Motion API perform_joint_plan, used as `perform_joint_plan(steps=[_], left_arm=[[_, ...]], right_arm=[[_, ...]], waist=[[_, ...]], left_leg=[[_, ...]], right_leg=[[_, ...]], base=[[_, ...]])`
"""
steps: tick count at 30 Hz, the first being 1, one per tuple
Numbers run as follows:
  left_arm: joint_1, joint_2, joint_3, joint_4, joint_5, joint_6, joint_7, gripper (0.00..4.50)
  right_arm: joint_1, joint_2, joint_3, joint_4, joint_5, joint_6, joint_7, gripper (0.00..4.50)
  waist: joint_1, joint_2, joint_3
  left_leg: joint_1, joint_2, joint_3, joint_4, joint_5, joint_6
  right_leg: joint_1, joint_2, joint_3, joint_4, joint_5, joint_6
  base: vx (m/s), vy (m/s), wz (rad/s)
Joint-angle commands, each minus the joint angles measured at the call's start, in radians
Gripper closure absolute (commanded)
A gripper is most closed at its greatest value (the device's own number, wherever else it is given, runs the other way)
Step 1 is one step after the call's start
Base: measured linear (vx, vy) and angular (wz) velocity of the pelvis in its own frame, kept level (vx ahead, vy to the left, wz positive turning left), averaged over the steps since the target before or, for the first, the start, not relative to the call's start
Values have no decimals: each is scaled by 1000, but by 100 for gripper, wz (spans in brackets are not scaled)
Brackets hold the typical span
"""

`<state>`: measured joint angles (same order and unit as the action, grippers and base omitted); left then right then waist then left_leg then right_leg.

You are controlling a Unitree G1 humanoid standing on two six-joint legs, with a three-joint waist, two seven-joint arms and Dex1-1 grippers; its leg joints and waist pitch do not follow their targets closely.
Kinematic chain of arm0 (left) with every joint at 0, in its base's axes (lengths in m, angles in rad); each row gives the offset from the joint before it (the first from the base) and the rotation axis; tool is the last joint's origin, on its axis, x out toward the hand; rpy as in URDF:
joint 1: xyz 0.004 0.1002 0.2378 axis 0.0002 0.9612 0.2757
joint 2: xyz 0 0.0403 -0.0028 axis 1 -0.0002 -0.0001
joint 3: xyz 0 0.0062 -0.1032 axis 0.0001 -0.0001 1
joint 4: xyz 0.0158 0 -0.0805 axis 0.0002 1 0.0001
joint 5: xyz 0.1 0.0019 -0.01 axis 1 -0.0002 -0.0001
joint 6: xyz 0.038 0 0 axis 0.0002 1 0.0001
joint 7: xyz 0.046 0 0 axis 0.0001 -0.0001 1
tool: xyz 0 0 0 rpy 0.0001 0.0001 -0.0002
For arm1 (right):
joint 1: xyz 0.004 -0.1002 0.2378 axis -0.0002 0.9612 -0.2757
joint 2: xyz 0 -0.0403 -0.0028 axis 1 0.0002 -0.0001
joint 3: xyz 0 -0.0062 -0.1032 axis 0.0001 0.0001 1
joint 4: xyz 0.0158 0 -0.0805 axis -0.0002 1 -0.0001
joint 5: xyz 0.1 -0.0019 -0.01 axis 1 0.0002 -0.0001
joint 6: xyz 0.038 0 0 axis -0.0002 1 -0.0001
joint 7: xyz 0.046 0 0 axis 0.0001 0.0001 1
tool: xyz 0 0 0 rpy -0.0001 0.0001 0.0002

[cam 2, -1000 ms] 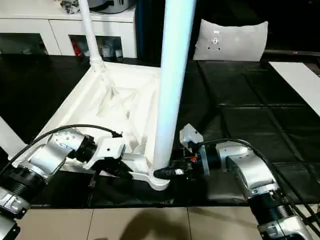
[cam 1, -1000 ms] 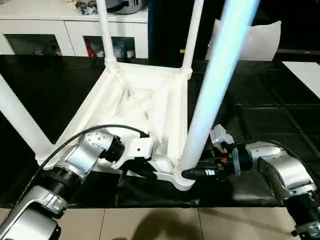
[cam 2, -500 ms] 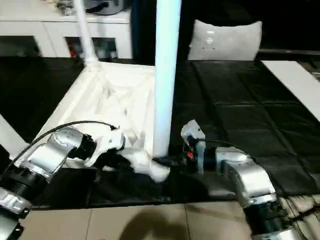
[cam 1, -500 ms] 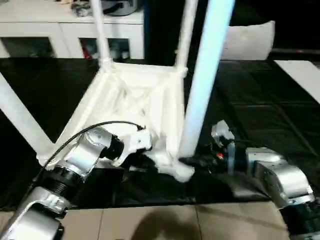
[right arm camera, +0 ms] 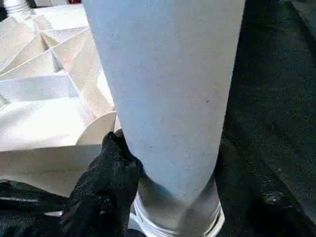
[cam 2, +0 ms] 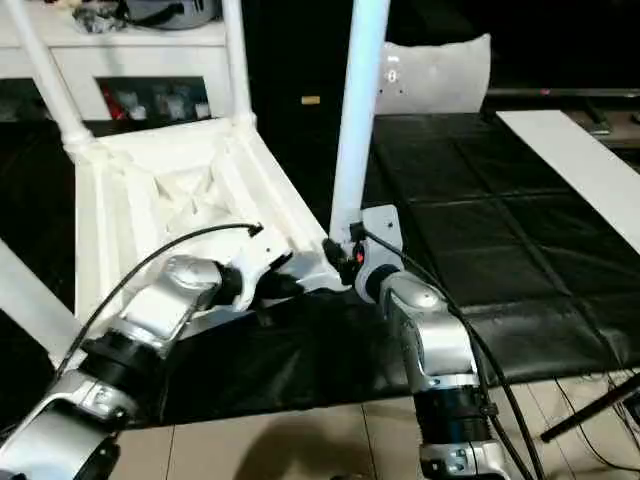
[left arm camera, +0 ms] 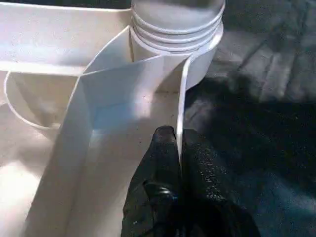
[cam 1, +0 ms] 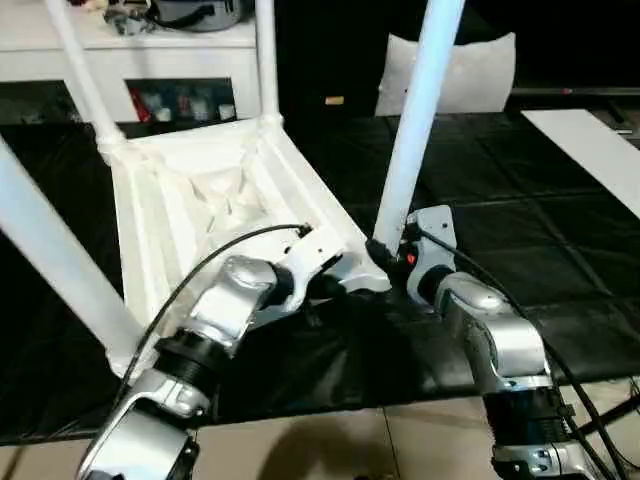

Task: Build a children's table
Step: Rotate leg to tighten

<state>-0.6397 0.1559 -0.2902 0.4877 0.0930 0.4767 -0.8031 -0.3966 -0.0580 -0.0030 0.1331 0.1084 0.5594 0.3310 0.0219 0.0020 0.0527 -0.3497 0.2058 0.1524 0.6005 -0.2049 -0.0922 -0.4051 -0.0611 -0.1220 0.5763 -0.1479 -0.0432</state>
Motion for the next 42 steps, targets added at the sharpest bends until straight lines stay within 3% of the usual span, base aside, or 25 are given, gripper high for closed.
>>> perform_joint_plan(steps=[1,4,8,11,14,16,17,21,24,26,29,30,35,36,42], left_arm=[[-57,-38,38,-31,-15,-22,80,450],[-46,-17,27,-49,-11,-26,48,450],[-38,11,9,-44,-14,-56,-1,450],[-22,71,-21,-44,-12,-104,-91,450],[-21,97,-27,-35,-14,-135,-132,450],[-17,134,-37,-29,-15,-179,-188,450],[-15,147,-42,-29,-15,-192,-209,450],[2,191,-72,-54,-39,-261,-332,450],[14,235,-117,-68,-40,-318,-427,450],[13,252,-137,-58,-27,-354,-452,450],[14,264,-152,-54,-25,-389,-490,450],[18,273,-159,-61,-31,-405,-528,450],[22,290,-171,-67,-37,-437,-576,450],[23,295,-174,-68,-39,-445,-583,450],[26,306,-174,-62,-40,-465,-602,450]], right_arm=[[11,59,91,-5,51,14,78,181],[20,37,88,-21,51,-6,104,147],[18,0,63,-16,68,-40,146,114],[42,-119,60,-40,99,-65,302,91],[54,-167,52,-55,125,-67,378,59],[69,-237,60,-79,142,-79,478,46],[72,-262,62,-82,148,-88,520,38],[55,-332,77,-25,106,-200,600,2],[39,-378,108,4,103,-227,680,2],[35,-407,135,-9,131,-194,764,2],[30,-424,150,-25,172,-162,837,2],[22,-431,162,-12,178,-168,880,30],[6,-435,185,37,178,-219,932,56],[1,-433,187,48,179,-224,939,78],[-7,-438,196,59,186,-222,974,113]], waist=[[7,-8,-74],[10,-8,-76],[12,-5,-74],[18,-2,-74],[20,1,-75],[23,-4,-74],[24,0,-73],[27,1,-72],[35,2,-74],[49,5,-73],[62,1,-75],[67,-3,-75],[71,-5,-73],[71,-5,-72],[72,-5,-74]], left_leg=[[-8,13,4,-61,-71,81],[-8,14,5,-62,-53,86],[-8,13,6,-63,-70,87],[-6,15,6,-62,-82,95],[-9,17,5,-62,-79,101],[-7,15,6,-61,-89,102],[-7,16,6,-60,-98,103],[-4,17,6,-61,-109,92],[0,20,5,-62,-112,92],[5,25,6,-63,-112,97],[2,29,6,-63,-104,99],[2,29,6,-64,-105,93],[3,26,8,-64,-119,77],[2,26,7,-65,-117,76],[0,27,7,-64,-99,78]], right_leg=[[68,-77,53,-76,-340,-81],[71,-78,57,-68,-286,-102],[73,-77,57,-71,-301,-103],[74,-77,57,-73,-301,-101],[75,-78,57,-68,-281,-111],[76,-76,56,-72,-299,-107],[75,-76,56,-74,-312,-102],[69,-79,53,-77,-353,-100],[67,-77,55,-74,-340,-117],[65,-77,59,-67,-299,-135],[68,-79,59,-62,-280,-142],[69,-80,58,-60,-283,-142],[67,-85,57,-69,-358,-118],[67,-84,57,-70,-362,-116],[67,-81,57,-66,-340,-113]], base=[[0,0,0],[0,0,0],[0,0,0],[0,0,0],[0,0,0],[0,0,0],[0,0,0],[0,0,0],[0,0,0],[0,0,0],[0,0,0],[0,0,0],[0,0,0],[0,0,0],[0,0,0]])
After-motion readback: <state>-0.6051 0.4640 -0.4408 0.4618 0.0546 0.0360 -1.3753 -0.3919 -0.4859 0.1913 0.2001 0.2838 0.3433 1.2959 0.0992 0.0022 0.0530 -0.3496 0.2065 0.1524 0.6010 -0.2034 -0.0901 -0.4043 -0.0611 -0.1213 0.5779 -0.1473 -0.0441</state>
